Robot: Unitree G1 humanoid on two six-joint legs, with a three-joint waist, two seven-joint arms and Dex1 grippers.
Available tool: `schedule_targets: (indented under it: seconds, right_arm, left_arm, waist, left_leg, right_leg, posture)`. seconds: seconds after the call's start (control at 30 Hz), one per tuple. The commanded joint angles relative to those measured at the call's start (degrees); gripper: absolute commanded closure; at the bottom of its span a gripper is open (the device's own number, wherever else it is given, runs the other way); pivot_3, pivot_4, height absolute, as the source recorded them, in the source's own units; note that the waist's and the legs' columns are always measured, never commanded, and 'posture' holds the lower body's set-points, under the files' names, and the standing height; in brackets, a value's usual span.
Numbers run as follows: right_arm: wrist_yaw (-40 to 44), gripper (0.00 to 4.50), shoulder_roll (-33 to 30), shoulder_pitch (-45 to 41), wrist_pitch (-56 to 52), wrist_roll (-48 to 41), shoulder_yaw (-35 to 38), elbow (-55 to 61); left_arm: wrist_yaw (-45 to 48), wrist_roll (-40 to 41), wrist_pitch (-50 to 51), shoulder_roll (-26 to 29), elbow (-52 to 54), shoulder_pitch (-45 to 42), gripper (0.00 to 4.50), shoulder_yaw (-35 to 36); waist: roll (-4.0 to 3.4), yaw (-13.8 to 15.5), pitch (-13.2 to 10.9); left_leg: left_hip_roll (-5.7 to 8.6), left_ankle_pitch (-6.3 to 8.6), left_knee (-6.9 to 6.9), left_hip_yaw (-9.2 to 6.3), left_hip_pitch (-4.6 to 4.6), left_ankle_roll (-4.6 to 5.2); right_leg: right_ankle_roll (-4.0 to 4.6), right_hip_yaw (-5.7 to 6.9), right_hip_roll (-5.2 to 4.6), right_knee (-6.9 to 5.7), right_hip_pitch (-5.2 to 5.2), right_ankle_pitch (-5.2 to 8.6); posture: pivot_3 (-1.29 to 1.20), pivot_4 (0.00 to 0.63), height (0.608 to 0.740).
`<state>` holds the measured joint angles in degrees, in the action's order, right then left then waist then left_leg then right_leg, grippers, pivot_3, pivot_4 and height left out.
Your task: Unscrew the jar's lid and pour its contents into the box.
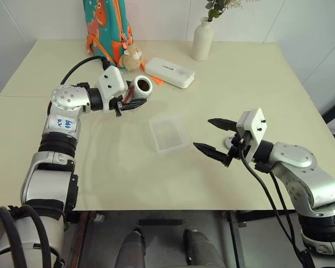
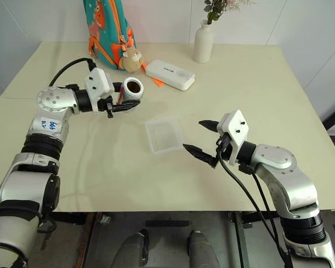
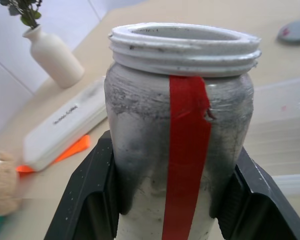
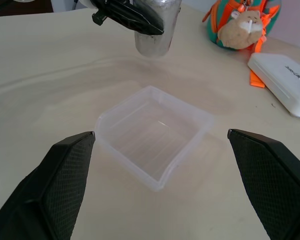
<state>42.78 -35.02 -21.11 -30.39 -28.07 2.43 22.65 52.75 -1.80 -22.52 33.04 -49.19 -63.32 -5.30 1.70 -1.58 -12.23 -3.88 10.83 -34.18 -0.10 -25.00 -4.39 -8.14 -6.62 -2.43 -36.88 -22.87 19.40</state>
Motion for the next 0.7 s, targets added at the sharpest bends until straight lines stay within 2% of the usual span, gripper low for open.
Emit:
schedule_targets:
  seconds: [0.03, 0.13, 0.2, 0.27, 0.37, 0.43, 0.53, 0.6, 0.7]
  right_arm:
    - [-1.27, 0.03, 0.13, 1.26, 0.4, -0.54, 1.69, 3.08]
    - [-1.75, 0.03, 0.16, 2.49, 0.84, -0.26, 1.79, 2.85]
    - [-2.07, 0.03, 0.34, 2.85, 0.66, -0.66, 1.92, 2.94]
    - [-2.22, 0.03, 0.34, 3.07, 0.45, -0.97, 2.02, 3.0]
    - [-2.3, 0.03, 0.1, 3.3, 0.37, -1.33, 2.56, 2.81]
    - [-2.59, 0.03, 0.27, 3.18, 0.26, -1.62, 2.82, 2.62]
    - [-3.28, 0.03, 1.01, 2.95, 0.26, -1.92, 2.76, 2.45]
    - [-3.63, 0.03, 1.62, 2.74, 0.24, -2.09, 2.57, 2.36]
    - [-4.21, 0.03, 2.77, 2.6, 0.23, -2.45, 2.4, 2.45]
  left_arm:
    - [-15.01, -11.68, -14.07, 1.36, 1.12, 0.11, 2.54, -3.3]
    - [-36.91, -27.93, -21.98, 3.62, 0.97, -1.43, 2.54, -8.28]
    - [-49.8, -38.82, -23.01, 5.47, 1.59, -3.64, 2.54, -12.69]
    - [-55.43, -43.63, -25.58, 6.1, 0.14, -5.42, 2.54, -15.79]
    - [-75.55, -63.24, -24.89, 9.1, 3.62, -9.25, 2.54, -27.05]
    - [-84.82, -72.02, -21.83, 9.2, 3.1, -11.84, 2.54, -33.31]
    - [-98.22, -81.98, -14.74, 7.83, 2.84, -14.85, 2.54, -40.05]
    - [-104.44, -85.3, -10.81, 6.86, 1.26, -16.78, 2.54, -42.55]
    - [-108.72, -86.91, -6.97, 5.31, -2.16, -19.37, 2.54, -44.38]
  waist:
    - [0.0, 0.02, 0.0]
    - [0.0, -0.01, 0.0]
    - [0.03, 0.02, -0.01]
    - [0.02, 0.15, -0.01]
    - [0.03, 0.22, -0.01]
    - [0.02, 0.33, -0.01]
    - [0.03, 0.45, -0.01]
    - [0.03, 0.45, -0.01]
    - [0.04, 0.42, -0.02]
  left_leg:
    - [0.0, 0.0, -0.02, -0.01, 0.01, 0.0]
    - [0.0, 0.0, -0.11, -0.02, 0.0, 0.0]
    - [0.0, 0.0, -0.18, -0.01, -0.02, 0.01]
    - [0.02, 0.01, -0.31, -0.02, -0.08, 0.02]
    - [0.06, 0.04, -0.42, 0.0, -0.1, 0.06]
    - [0.06, 0.05, -0.46, -0.01, -0.12, 0.08]
    - [0.07, 0.05, -0.46, 0.0, -0.12, 0.08]
    - [0.07, 0.05, -0.46, 0.0, -0.13, 0.08]
    - [0.07, 0.05, -0.43, 0.0, -0.16, 0.08]
  right_leg:
    - [0.0, 0.0, 0.0, -0.02, 0.0, 0.0]
    - [-0.05, -0.01, 0.0, -0.06, 0.0, -0.03]
    - [-0.12, -0.05, 0.0, -0.07, 0.0, -0.07]
    - [-0.18, -0.05, 0.0, -0.1, 0.0, -0.1]
    - [-0.22, -0.06, -0.01, -0.1, 0.03, -0.13]
    - [-0.25, -0.08, -0.01, -0.1, 0.04, -0.14]
    - [-0.25, -0.08, -0.01, -0.12, 0.04, -0.14]
    - [-0.25, -0.08, 0.0, -0.11, 0.03, -0.14]
    - [-0.27, -0.07, 0.0, -0.11, -0.01, -0.13]
  posture:
    - [0.0, 0.15, 0.74]
    - [0.0, 0.15, 0.74]
    - [0.0, 0.15, 0.74]
    - [0.0, 0.15, 0.74]
    - [0.0, 0.15, 0.74]
    - [0.0, 0.15, 0.74]
    - [0.0, 0.15, 0.74]
    - [0.0, 0.15, 0.74]
    - [0.0, 0.15, 0.74]
